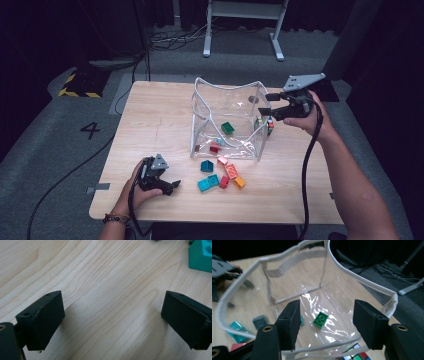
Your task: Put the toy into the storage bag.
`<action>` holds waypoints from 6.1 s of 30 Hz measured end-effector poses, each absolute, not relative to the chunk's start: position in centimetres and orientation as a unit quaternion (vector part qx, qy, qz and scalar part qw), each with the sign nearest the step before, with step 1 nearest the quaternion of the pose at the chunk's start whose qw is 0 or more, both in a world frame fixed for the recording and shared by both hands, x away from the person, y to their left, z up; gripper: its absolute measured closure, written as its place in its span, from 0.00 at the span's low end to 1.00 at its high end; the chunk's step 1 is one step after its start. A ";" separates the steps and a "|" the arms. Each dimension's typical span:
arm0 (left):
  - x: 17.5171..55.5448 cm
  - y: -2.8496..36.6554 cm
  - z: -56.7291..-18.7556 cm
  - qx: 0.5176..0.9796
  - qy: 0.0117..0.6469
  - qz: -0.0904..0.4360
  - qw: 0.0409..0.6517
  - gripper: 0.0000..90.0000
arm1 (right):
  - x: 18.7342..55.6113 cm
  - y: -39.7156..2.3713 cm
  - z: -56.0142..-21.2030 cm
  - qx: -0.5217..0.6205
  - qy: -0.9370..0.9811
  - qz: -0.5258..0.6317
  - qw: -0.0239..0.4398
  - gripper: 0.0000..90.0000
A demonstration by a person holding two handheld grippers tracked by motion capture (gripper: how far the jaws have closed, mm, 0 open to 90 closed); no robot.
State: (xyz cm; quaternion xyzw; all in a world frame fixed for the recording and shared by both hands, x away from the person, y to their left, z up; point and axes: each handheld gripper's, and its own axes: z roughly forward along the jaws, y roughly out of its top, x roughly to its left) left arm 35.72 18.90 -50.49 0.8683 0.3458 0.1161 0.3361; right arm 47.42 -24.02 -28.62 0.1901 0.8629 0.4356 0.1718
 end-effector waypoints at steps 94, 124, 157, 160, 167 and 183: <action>35.7 18.9 -50.5 0.868 0.346 0.116 0.336 0.06 | 41.3 -28.9 -35.2 0.159 0.832 0.512 0.142 0.75; 35.7 18.9 -50.5 0.868 0.346 0.116 0.336 0.06 | 50.4 -20.8 -28.6 0.120 0.868 0.458 0.151 0.75; 35.7 18.9 -50.5 0.869 0.345 0.116 0.334 0.06 | 53.9 -12.4 -31.7 0.114 0.955 0.248 0.120 0.75; 35.7 18.9 -50.5 0.869 0.345 0.116 0.335 0.06 | 53.8 -12.5 -31.8 0.121 0.960 0.227 0.110 0.75; 35.7 18.9 -50.5 0.868 0.346 0.116 0.336 0.06 | 53.7 -13.7 -31.9 0.116 0.970 0.187 0.101 0.74; 35.7 18.9 -50.5 0.868 0.346 0.116 0.336 0.06 | 53.5 -16.6 -30.8 0.122 0.979 0.128 0.099 0.74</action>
